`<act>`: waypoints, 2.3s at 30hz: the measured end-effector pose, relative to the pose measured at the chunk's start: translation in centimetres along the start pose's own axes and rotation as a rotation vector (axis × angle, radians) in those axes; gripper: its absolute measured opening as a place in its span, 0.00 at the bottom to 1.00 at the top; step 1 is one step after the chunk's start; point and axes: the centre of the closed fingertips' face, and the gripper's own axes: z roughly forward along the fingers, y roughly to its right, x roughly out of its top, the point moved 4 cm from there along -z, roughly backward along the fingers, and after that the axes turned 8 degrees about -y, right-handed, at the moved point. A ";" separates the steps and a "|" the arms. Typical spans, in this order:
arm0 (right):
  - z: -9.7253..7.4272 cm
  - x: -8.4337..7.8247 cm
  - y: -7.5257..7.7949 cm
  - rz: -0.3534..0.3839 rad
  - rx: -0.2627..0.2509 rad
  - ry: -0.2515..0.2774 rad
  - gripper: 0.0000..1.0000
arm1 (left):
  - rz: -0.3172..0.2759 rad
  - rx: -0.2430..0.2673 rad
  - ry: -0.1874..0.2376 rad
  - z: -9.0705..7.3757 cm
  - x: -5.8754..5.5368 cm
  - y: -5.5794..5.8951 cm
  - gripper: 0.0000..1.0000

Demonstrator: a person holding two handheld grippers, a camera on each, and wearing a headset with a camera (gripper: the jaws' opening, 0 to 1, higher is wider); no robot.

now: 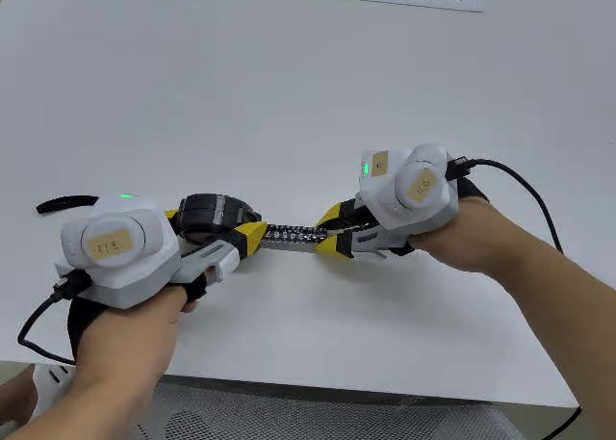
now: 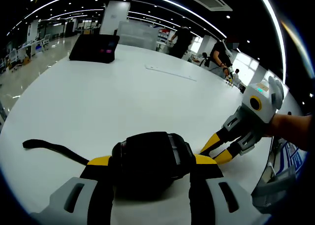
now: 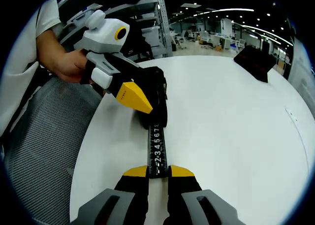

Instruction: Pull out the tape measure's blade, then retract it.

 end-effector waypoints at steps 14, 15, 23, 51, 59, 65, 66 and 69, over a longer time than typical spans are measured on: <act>0.7 0.9 0.0 -0.007 0.017 0.014 0.10 | -0.005 -0.003 0.000 0.0 0.0 0.1 0.58; 0.7 0.9 0.0 -0.008 0.018 0.015 0.10 | -0.005 -0.003 0.000 0.0 0.0 0.1 0.58; 1.1 1.5 0.1 -0.013 0.024 0.021 0.10 | -0.008 -0.004 0.000 0.0 0.0 0.1 0.58; 2.2 3.0 0.0 0.001 0.027 0.042 0.10 | -0.005 -0.007 0.002 0.1 0.0 0.0 0.58; 2.6 3.5 -0.1 0.011 0.022 0.058 0.10 | -0.007 -0.010 0.002 0.1 0.0 0.0 0.58; 2.9 4.0 -0.2 0.010 0.020 0.065 0.10 | -0.011 -0.014 0.004 0.0 0.0 0.0 0.58; 2.9 4.0 -0.2 0.010 0.019 0.065 0.10 | -0.012 -0.014 0.004 0.0 0.0 0.0 0.58; 3.1 4.2 -0.2 0.010 0.017 0.069 0.10 | -0.017 -0.015 0.005 0.0 0.0 0.0 0.58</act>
